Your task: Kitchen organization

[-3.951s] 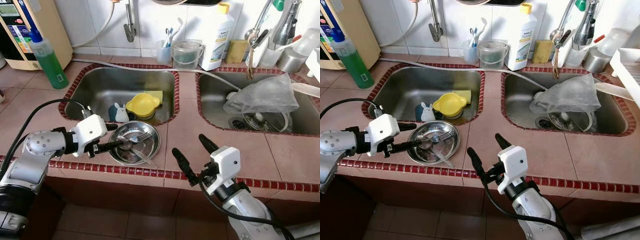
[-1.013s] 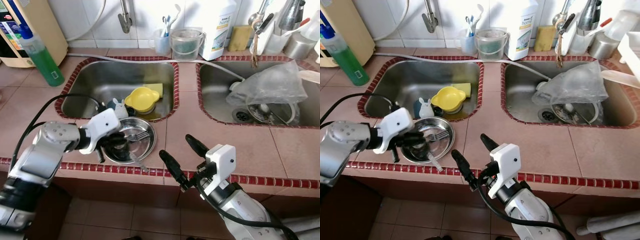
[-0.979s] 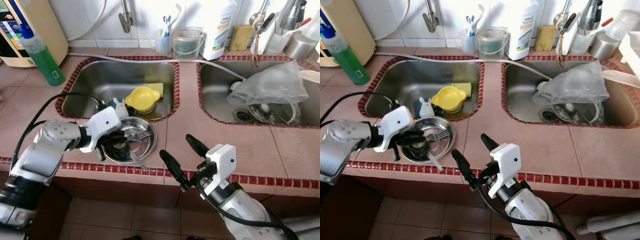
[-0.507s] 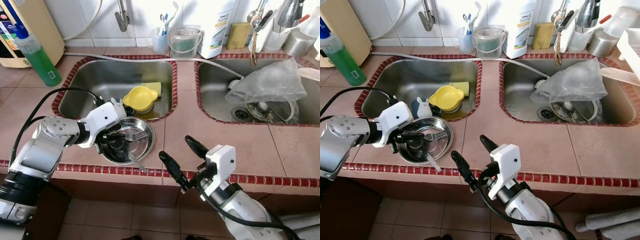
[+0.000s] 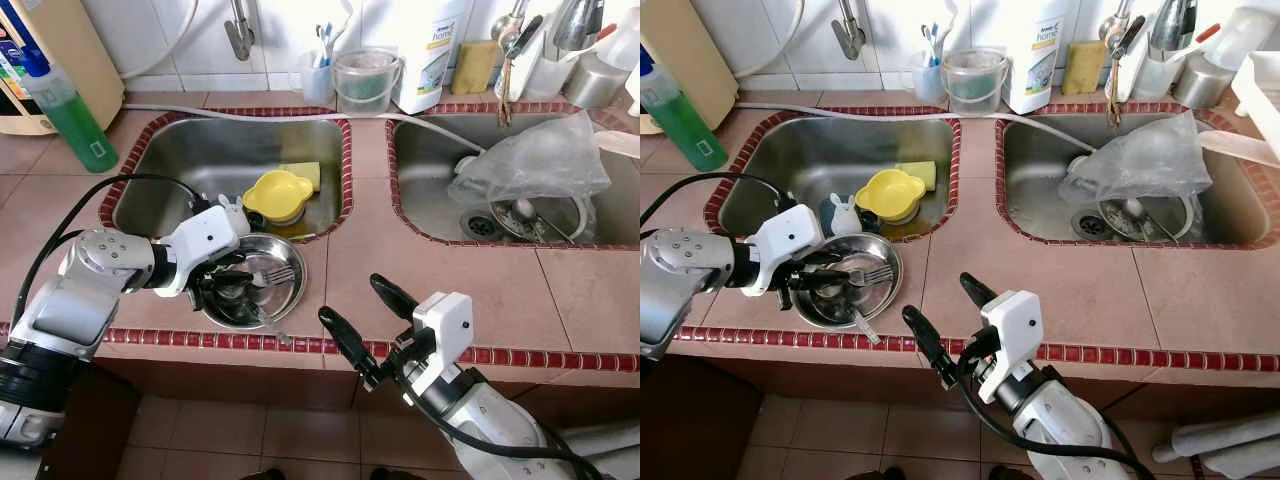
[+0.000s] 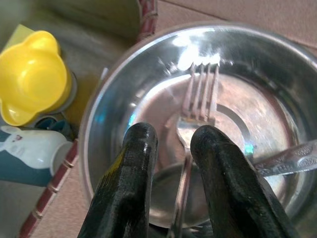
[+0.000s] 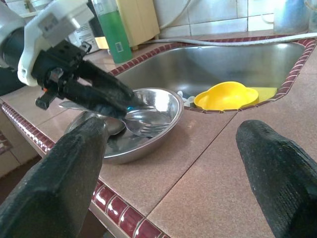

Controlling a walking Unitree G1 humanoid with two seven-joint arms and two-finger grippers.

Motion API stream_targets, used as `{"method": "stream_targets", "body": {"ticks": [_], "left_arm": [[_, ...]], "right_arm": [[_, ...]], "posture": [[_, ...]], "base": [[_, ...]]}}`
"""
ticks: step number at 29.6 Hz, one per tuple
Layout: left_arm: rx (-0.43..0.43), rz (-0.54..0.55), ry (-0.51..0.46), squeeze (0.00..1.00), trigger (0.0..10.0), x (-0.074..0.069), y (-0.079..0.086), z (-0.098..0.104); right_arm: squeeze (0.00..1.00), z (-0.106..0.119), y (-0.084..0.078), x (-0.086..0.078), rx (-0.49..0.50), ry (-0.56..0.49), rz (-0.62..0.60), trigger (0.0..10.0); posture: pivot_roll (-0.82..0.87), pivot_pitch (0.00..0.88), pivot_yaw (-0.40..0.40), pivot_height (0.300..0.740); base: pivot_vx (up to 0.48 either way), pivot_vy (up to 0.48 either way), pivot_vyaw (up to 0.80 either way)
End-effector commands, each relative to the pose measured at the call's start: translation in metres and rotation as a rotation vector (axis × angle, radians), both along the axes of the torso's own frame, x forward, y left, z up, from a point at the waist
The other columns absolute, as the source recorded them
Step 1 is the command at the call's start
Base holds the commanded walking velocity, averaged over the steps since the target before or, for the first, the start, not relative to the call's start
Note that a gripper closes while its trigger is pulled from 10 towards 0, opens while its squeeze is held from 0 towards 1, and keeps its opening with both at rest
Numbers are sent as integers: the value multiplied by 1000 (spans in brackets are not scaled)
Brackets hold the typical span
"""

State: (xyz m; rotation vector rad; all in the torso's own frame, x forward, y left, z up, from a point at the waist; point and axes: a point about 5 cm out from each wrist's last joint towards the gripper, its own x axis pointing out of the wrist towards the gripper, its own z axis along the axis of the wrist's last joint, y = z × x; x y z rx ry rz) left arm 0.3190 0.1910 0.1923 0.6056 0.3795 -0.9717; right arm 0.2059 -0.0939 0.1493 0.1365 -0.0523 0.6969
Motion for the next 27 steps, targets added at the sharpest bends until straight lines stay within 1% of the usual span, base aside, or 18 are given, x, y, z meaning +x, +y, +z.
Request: {"method": "stream_targets", "body": {"ticks": [1,3,6,10,15,23,27], "left_arm": [[-27,15,-23,0,10000,1,5,11],[-44,29,-24,0,10000,2,6,14],[-2,24,-24,0,10000,1,10,11],[4,23,-21,0,10000,0,11,9],[34,15,-4,0,10000,-3,14,5],[53,-16,20,0,10000,-10,15,0],[56,-30,28,0,10000,-13,13,-4]], "right_arm": [[0,2,3,-2,7,-4,21,10000],[0,2,3,-2,7,-4,21,10000],[0,2,3,-2,6,-6,24,10000],[0,2,3,-2,4,-7,26,10000],[0,3,2,-2,3,-10,29,10000],[0,3,1,-2,-1,-10,35,10000],[0,3,1,-2,-2,-11,35,10000]], "posture": [[-17,178,76,740],[-16,178,75,740],[-17,175,73,740],[-17,173,72,740],[-18,172,70,740],[-17,176,70,740],[-17,177,70,740]], "base": [[0,0,0],[0,0,0],[0,0,0],[0,0,0],[0,0,0],[0,0,0],[0,0,0]]}}
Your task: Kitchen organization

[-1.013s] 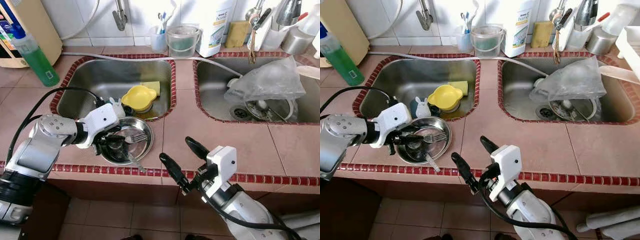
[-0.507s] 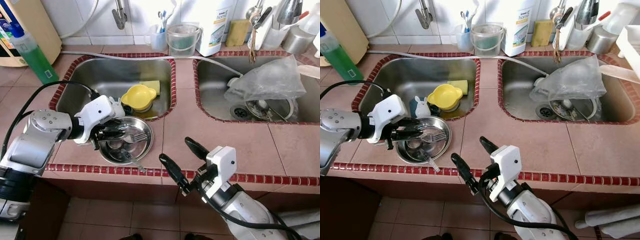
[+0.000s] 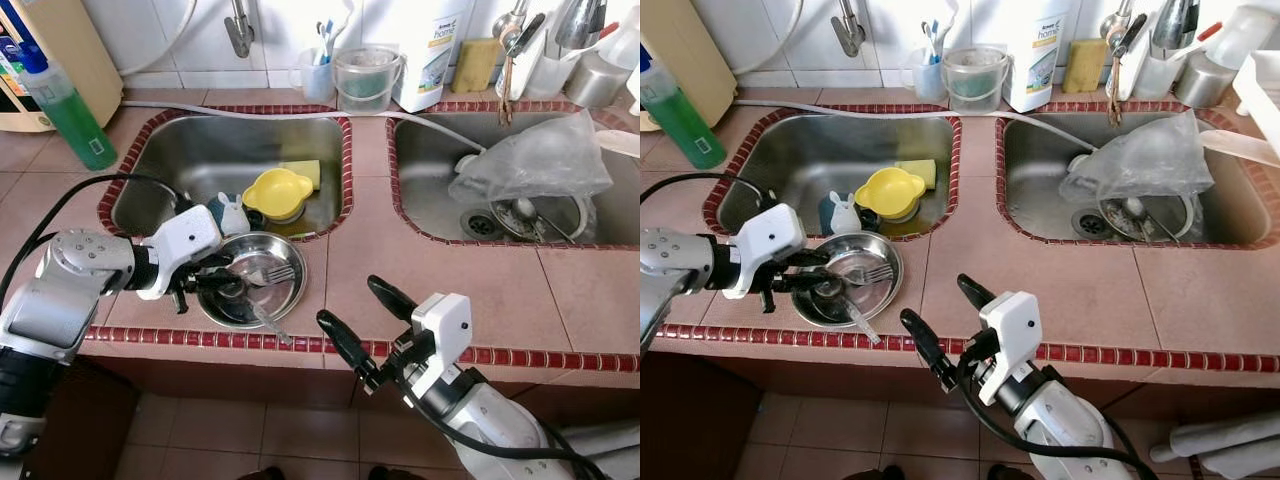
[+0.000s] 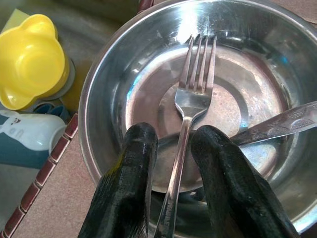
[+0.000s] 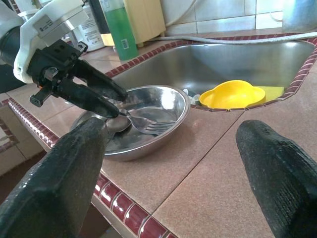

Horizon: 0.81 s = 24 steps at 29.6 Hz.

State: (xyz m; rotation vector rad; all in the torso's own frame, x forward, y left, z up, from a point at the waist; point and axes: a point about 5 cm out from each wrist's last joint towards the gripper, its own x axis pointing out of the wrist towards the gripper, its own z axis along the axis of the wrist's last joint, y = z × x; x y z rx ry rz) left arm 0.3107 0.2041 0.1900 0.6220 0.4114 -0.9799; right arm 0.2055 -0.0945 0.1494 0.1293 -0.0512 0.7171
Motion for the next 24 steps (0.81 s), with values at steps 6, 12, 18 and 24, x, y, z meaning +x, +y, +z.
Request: {"method": "stream_targets", "body": {"ticks": [6,12,18,24], "left_arm": [[60,-42,12,0,10000,-7,-2,-9],[77,-41,14,0,10000,-6,-6,-15],[85,-25,14,0,10000,-3,-8,-17],[103,-20,23,0,10000,0,-10,-18]], "right_arm": [[0,2,2,-2,3,-10,15,10000],[0,3,2,-1,5,-11,14,10000],[0,3,2,-1,9,-11,9,10000],[0,4,2,-2,13,-10,-1,10000]], "posture": [[-16,179,72,740],[-20,181,75,740],[-26,184,84,740],[-31,187,94,740]], "base": [[0,0,0],[0,0,0],[0,0,0],[0,0,0]]}}
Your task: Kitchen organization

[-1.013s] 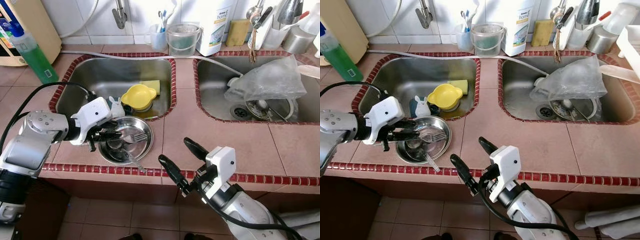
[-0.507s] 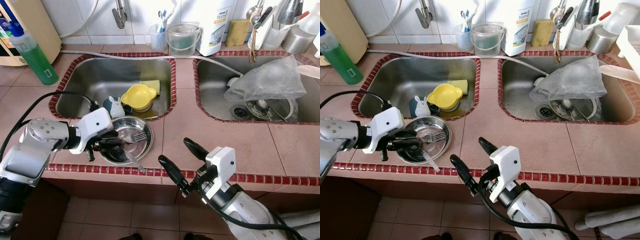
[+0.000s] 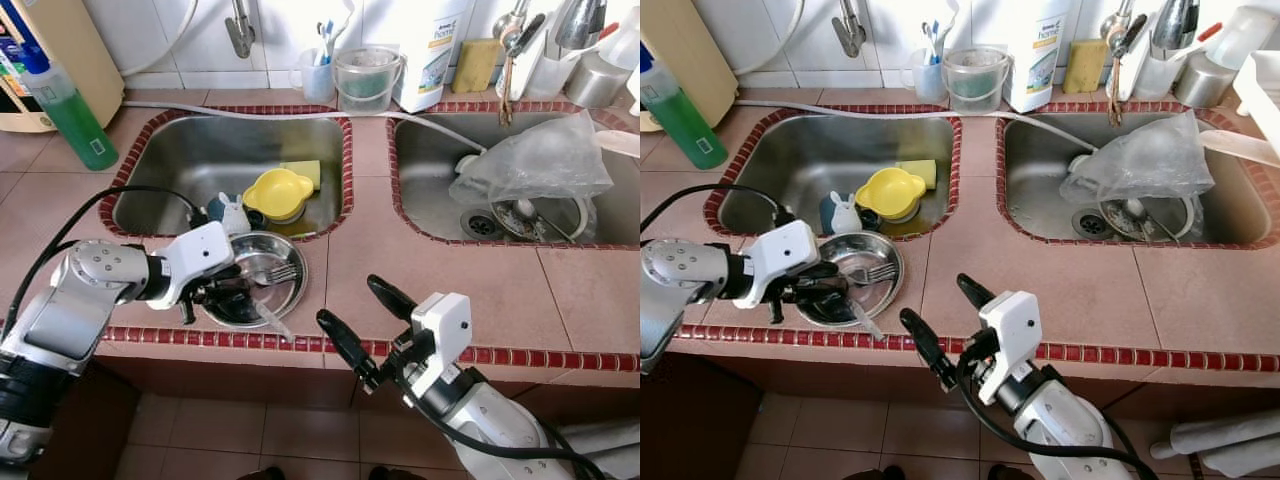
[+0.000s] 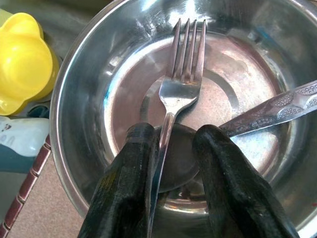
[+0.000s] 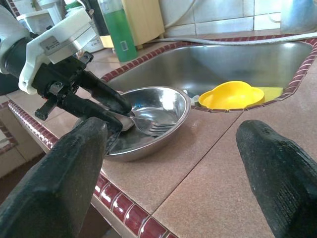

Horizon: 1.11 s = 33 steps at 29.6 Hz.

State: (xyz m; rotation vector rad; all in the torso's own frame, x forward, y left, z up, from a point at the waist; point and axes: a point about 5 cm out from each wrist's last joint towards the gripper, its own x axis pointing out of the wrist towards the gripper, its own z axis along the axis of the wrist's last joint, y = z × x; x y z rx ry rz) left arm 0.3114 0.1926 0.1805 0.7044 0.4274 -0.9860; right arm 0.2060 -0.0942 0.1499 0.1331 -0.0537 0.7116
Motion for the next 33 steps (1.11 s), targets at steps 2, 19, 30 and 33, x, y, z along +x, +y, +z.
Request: {"method": "stream_targets", "body": {"ticks": [2,19,30,33], "left_arm": [[29,10,40,0,8196,0,2,-9],[57,-16,48,0,0,3,0,-9],[-12,-29,81,0,0,1,1,-2],[-23,-33,85,0,0,0,2,-1]], "right_arm": [[0,3,2,-2,10,-10,1,10000],[0,5,2,-3,16,-17,-16,10000],[0,4,1,-1,17,-17,-21,10000],[0,4,0,-1,16,-17,-21,10000]], "posture": [[-31,187,94,740],[-37,188,111,740],[-33,177,104,740],[-33,172,100,740]], "base": [[0,0,0],[0,0,0],[0,0,0],[0,0,0]]}}
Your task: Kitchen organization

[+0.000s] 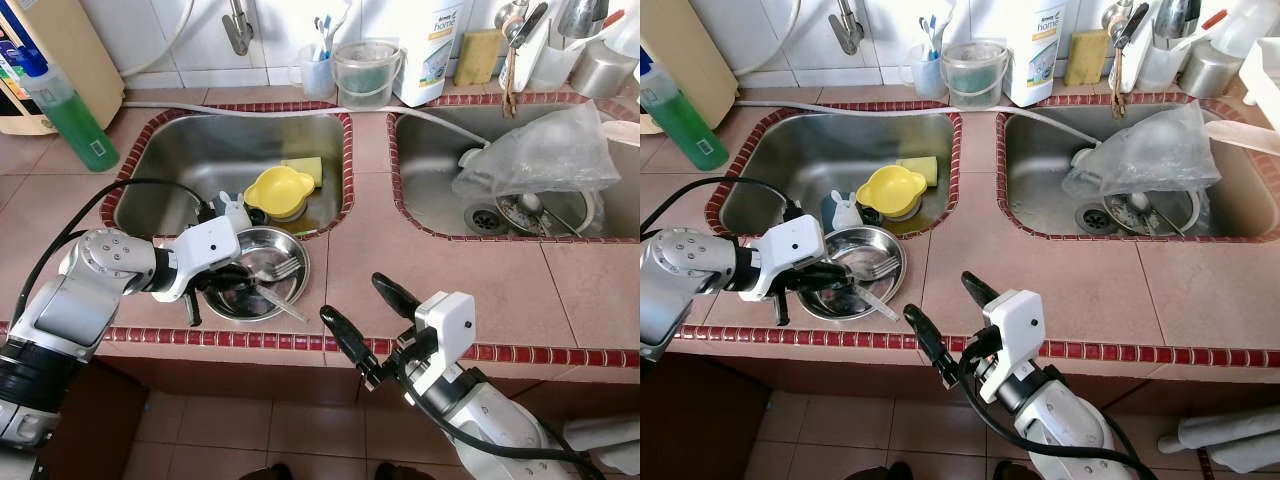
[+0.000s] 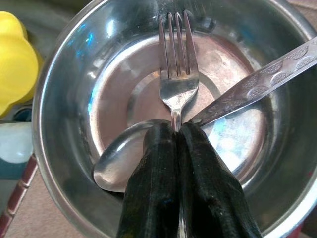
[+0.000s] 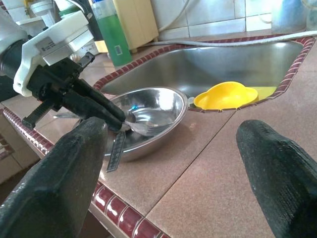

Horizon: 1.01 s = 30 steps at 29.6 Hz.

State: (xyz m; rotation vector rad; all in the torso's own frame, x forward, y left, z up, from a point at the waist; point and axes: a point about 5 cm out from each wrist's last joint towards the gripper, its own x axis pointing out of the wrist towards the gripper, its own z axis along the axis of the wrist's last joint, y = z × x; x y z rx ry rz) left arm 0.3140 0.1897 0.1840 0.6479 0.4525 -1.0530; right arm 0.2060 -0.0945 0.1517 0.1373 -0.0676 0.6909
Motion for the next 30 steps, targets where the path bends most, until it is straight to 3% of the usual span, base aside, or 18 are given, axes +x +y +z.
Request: {"method": "stream_targets", "body": {"ticks": [1,7,10,13,14,20,28,29,30], "left_arm": [[-56,19,32,0,0,-3,7,4],[-121,29,38,0,0,-3,9,12],[-288,75,16,0,0,0,10,24],[-343,92,10,0,0,0,9,26],[-434,134,-2,0,0,2,8,30],[-657,265,-8,0,0,6,4,32],[-677,277,-9,0,0,6,2,31],[-695,294,-7,0,0,6,-1,29],[-752,383,-50,0,0,10,-11,19]], "right_arm": [[0,2,1,0,6,-11,4,10000],[0,3,2,2,5,-15,12,10000],[0,3,3,10,-2,-33,33,10000],[0,4,3,11,-2,-37,36,10000],[0,4,3,12,-1,-42,39,10000],[0,5,4,17,-1,-54,41,10000],[0,6,3,18,0,-57,40,10000],[0,6,3,19,3,-60,38,10000],[0,6,4,27,13,-73,4,10000]], "posture": [[-29,165,91,740],[-26,157,83,740],[-13,126,60,740],[-14,120,57,740],[-11,114,53,740],[-12,98,41,740],[-11,97,41,740],[-10,95,40,740],[2,75,25,740]], "base": [[0,0,0],[0,0,0],[0,0,0],[0,0,0],[0,0,0],[0,0,0],[0,0,0],[0,0,0],[0,0,0]]}}
